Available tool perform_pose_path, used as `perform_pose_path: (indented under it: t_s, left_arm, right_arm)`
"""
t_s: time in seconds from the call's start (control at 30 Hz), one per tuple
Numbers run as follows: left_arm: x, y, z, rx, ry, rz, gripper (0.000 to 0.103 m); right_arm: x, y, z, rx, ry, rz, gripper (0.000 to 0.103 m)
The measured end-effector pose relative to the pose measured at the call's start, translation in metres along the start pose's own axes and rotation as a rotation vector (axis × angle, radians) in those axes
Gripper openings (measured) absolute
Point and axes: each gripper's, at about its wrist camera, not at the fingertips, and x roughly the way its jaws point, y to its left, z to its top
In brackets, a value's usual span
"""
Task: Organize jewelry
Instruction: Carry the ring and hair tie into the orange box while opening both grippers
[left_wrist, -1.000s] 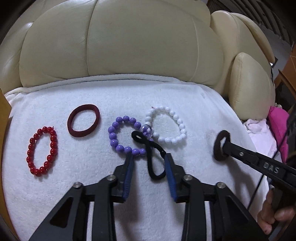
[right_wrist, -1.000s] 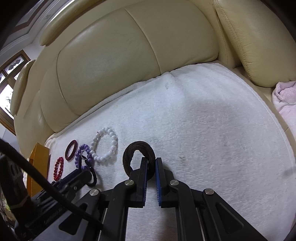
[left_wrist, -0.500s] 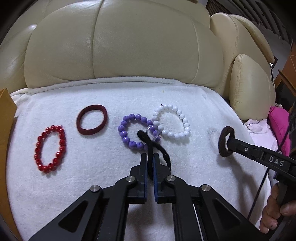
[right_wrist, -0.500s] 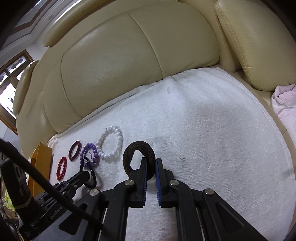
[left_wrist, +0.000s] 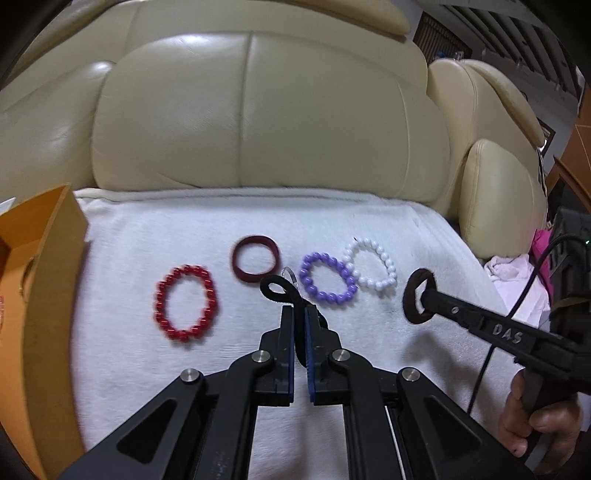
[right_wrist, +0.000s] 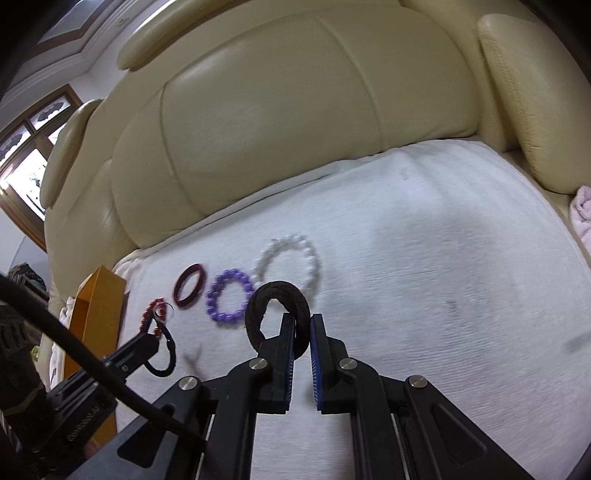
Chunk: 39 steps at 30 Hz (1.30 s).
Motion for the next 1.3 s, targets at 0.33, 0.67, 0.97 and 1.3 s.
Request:
perform_pose_path:
  t_s: [0.33,0.67,0.97,1.3]
  left_arm:
    - [-0.060,0.031,0.008,-0.044,-0.097,0.024,0.005]
    - [-0.121,0.064,0.001,-0.089,-0.184,0.090,0.005]
    - [-0.164,0.120,-0.006,-0.183,-0.243,0.175,0.005]
    - [-0.170,0.209,-0.023,-0.339,-0.205,0.260,0.005]
  right_arm:
    - [-0.006,0.056,-0.015,-0.090,-0.018,0.031,0.009]
    - [-0.024,0.106,-0.036,-0.162,-0.033,0.070,0.009]
    - [-0.026,0.150,-0.057,-0.242,-0.021,0.115,0.009]
    - [-0.022,0.221,-0.065,-0.326,0.021,0.216,0.009]
